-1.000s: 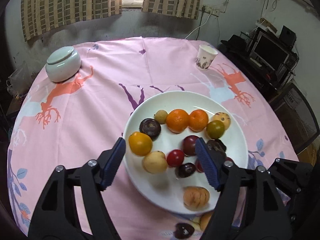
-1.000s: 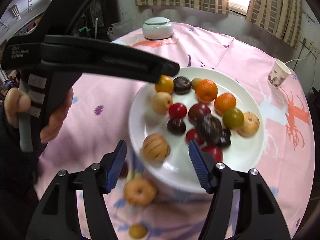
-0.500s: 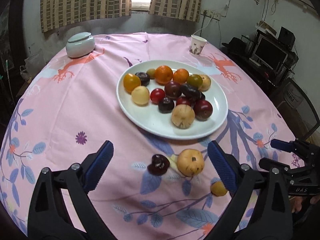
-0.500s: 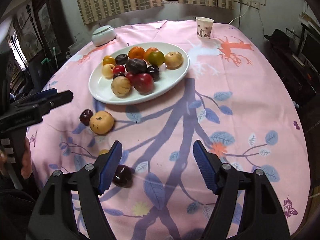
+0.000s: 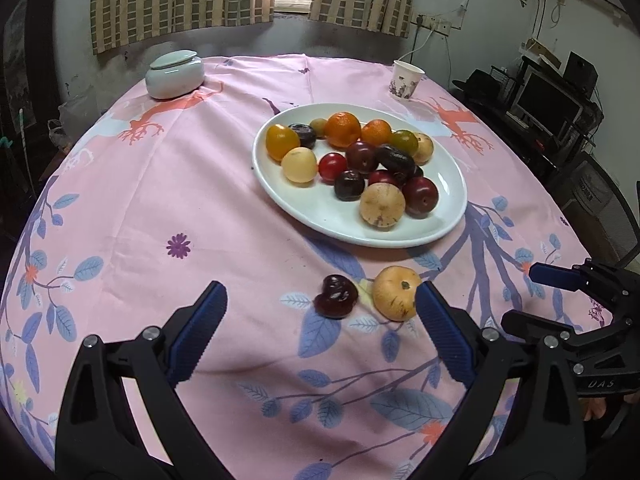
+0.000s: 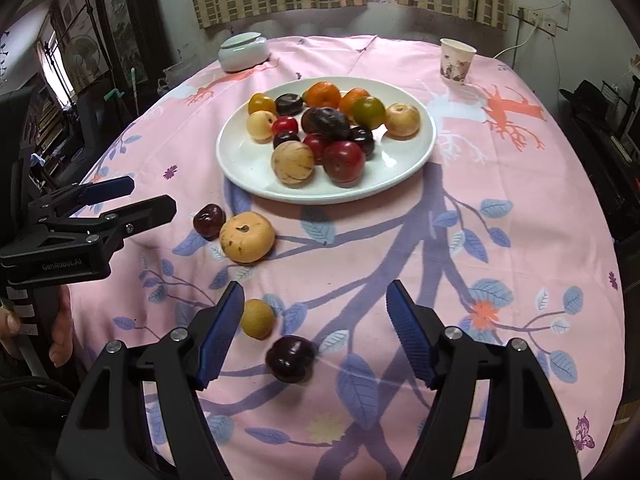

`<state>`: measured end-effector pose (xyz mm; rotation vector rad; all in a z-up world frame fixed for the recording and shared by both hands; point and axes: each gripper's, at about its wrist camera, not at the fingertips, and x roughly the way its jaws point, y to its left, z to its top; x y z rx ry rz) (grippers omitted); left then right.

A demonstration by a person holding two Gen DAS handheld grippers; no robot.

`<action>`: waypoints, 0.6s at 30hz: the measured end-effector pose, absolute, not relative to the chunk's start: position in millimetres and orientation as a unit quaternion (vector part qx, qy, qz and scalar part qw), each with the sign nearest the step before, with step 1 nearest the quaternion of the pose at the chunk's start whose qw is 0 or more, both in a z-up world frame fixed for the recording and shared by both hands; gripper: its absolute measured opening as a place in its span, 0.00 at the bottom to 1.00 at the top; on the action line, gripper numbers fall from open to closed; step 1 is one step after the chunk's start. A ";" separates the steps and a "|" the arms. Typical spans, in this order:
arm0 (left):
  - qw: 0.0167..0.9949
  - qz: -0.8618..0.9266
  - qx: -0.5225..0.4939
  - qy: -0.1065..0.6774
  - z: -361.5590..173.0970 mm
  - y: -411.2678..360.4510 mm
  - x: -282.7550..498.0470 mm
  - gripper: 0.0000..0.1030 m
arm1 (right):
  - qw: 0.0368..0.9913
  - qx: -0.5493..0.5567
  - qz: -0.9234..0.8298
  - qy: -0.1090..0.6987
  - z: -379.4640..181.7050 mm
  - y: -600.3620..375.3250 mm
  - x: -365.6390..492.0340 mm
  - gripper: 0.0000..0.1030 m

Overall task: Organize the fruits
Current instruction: 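Move both tools back to the remaining fruits on the cloth, then grasp a ridged pepino with the right tool while the left tool grasps a dark cherry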

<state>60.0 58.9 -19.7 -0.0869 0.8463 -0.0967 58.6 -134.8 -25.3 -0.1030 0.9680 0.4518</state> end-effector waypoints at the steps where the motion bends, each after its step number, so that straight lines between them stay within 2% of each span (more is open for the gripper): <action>1: 0.911 -0.039 -0.042 0.409 -21.0 64.3 57.6 0.94 | 0.856 -0.050 0.220 0.465 -26.7 -130.3 60.4 0.72; 14: 0.896 0.001 -0.072 0.438 -45.2 121.5 33.1 0.94 | 0.821 -0.073 0.261 0.503 -71.2 -59.3 106.7 0.72; 15: 0.896 0.001 -0.073 0.439 -45.0 122.3 32.9 0.94 | 0.823 -0.072 0.262 0.498 -73.9 -58.5 108.9 0.69; 16: 0.895 0.000 -0.074 0.439 -45.0 122.4 32.6 0.94 | 0.822 -0.071 0.268 0.497 -74.8 -58.8 110.0 0.51; 17: 0.895 -0.002 -0.074 0.440 -44.6 121.3 33.3 0.94 | 0.824 -0.068 0.272 0.493 -72.5 -60.3 109.4 0.45; 18: 0.894 -0.005 -0.074 0.442 -44.4 119.6 34.2 0.94 | 0.824 -0.064 0.272 0.493 -68.8 -63.2 107.4 0.45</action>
